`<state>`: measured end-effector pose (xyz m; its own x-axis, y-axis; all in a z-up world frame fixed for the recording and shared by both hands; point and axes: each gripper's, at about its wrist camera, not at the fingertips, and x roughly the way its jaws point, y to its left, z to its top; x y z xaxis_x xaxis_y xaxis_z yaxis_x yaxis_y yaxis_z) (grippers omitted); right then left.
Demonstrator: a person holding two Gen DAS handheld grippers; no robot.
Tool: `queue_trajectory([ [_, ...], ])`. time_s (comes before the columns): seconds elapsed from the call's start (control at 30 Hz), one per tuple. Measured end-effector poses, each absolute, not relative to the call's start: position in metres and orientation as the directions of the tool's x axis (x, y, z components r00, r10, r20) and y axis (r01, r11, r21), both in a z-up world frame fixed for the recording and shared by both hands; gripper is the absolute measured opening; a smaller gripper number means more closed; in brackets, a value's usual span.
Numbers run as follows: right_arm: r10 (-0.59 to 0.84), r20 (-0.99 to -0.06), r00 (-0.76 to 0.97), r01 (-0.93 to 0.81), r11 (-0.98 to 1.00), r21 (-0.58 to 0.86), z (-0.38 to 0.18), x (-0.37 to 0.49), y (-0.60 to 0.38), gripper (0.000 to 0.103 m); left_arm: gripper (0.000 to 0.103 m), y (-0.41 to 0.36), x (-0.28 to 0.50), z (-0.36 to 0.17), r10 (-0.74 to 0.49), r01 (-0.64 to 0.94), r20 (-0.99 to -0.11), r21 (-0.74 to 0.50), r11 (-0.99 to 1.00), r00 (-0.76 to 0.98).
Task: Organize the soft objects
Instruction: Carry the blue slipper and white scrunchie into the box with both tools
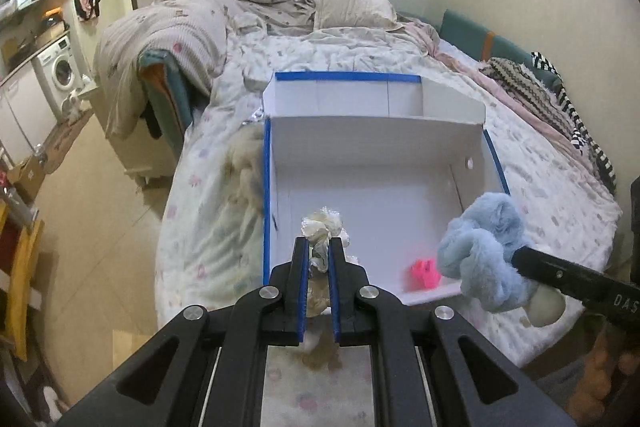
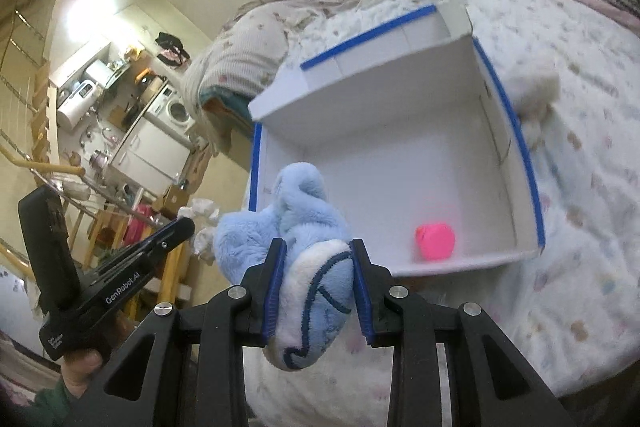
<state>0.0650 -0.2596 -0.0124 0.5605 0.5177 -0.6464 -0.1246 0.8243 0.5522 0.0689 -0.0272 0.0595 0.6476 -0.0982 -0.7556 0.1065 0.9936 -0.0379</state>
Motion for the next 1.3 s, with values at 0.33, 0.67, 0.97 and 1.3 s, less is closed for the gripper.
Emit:
queue_trajectory([
  [0.33,0.461,-0.646,0.608,-0.085,0.847,0.525,-0.022,0.117,-0.275,0.033,0.009,-0.048,0.127,0.028,-0.066,0.106,-0.784,0.000,0.994,0.617],
  [0.67,0.395,-0.744,0.539,0.018,0.878,0.479,-0.081,0.152,-0.274,0.033,0.009,-0.062,0.152,-0.032,-0.107,0.148,-0.824,-0.028,0.989,0.556],
  [0.97,0.410,-0.786,0.463,-0.014,0.890,0.456,-0.104,0.159,-0.239,0.033,0.009,-0.055,0.163,-0.058,-0.098,0.130,-0.863,-0.038,0.991,0.496],
  [1.3,0.349,-0.827,0.440,-0.045,0.929,0.369,-0.117,0.164,-0.222,0.033,0.009,-0.061,0.175,-0.079,-0.054,0.166,-0.889,0.024,0.986,0.454],
])
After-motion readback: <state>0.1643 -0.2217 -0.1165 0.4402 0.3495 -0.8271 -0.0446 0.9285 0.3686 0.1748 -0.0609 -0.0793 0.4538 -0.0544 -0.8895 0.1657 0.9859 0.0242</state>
